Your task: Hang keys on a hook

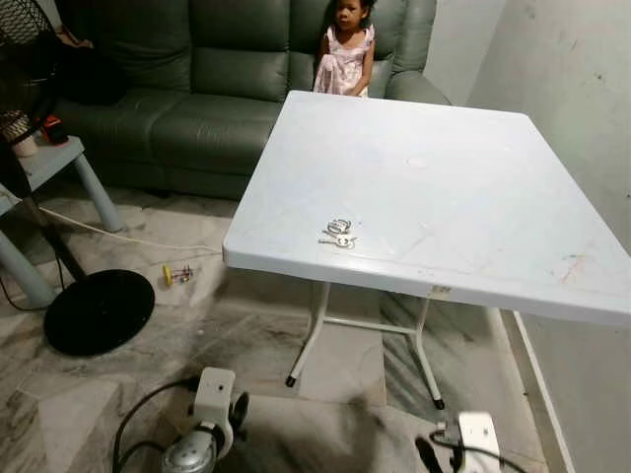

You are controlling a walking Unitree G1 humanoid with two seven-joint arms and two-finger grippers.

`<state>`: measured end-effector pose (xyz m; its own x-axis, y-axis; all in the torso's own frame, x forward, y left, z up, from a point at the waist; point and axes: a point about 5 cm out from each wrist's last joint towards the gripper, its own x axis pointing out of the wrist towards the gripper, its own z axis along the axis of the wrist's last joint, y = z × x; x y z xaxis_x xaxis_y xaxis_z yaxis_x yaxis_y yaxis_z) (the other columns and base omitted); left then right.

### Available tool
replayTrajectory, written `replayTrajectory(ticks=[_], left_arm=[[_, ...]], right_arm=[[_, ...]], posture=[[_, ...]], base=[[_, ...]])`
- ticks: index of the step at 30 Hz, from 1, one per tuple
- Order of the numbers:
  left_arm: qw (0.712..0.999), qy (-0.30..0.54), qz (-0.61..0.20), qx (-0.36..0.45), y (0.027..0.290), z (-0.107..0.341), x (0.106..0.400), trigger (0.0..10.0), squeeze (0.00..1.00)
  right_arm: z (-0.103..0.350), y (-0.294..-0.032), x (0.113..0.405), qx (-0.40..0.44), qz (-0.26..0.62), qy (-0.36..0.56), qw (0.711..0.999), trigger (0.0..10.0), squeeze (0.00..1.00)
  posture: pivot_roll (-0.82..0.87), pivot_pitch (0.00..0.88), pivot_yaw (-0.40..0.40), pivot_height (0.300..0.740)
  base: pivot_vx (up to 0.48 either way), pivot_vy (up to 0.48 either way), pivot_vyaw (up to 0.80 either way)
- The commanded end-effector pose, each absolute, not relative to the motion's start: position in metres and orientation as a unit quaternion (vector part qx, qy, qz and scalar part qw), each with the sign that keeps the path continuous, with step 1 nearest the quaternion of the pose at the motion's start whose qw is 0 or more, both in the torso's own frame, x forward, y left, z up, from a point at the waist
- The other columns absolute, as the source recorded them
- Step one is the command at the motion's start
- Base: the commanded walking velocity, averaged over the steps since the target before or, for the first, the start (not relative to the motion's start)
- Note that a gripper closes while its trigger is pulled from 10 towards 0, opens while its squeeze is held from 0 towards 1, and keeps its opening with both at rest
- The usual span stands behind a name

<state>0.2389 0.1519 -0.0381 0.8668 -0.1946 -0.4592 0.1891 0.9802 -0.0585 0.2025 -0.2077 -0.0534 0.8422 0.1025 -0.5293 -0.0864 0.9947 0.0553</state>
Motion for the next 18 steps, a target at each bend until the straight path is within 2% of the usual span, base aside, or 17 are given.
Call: replayTrajectory(ticks=[1,4,9,10,12,18], left_arm=[[0.975,0.192,-0.116,-0.006,0.149,-0.025,0.249,10.0,0.00],[0.984,0.132,-0.118,-0.015,0.147,-0.008,0.260,10.0,0.00],[0.991,0.064,-0.117,-0.023,0.145,0.013,0.265,10.0,0.00],[0.992,0.038,-0.117,-0.031,0.143,0.022,0.264,10.0,0.00],[0.992,0.023,-0.119,-0.036,0.141,0.026,0.262,10.0,0.00],[0.991,-0.021,-0.120,-0.053,0.137,0.047,0.257,10.0,0.00]], right_arm=[[-0.043,-0.204,0.212,0.026,0.062,0.226,0.972,10.0,1.00],[-0.024,-0.191,0.229,0.029,0.073,0.154,0.985,10.0,1.00],[0.001,-0.182,0.239,0.042,0.078,0.065,0.994,10.0,1.00],[0.012,-0.178,0.241,0.049,0.086,0.032,0.995,10.0,0.04],[0.019,-0.176,0.240,0.052,0.091,0.013,0.994,10.0,0.00],[0.043,-0.168,0.239,0.041,0.115,-0.033,0.992,10.0,0.00]], posture=[[0.10,0.000,-0.082,0.740],[0.10,0.000,-0.080,0.740],[0.09,0.000,-0.074,0.740],[0.09,0.000,-0.072,0.740],[0.09,0.000,-0.072,0.740],[0.09,0.000,-0.071,0.740]], base=[[0.000,0.000,0.00],[0.000,0.000,0.00],[0.000,0.000,0.00],[0.000,0.000,0.00],[0.000,0.000,0.00],[0.000,0.000,0.00]])
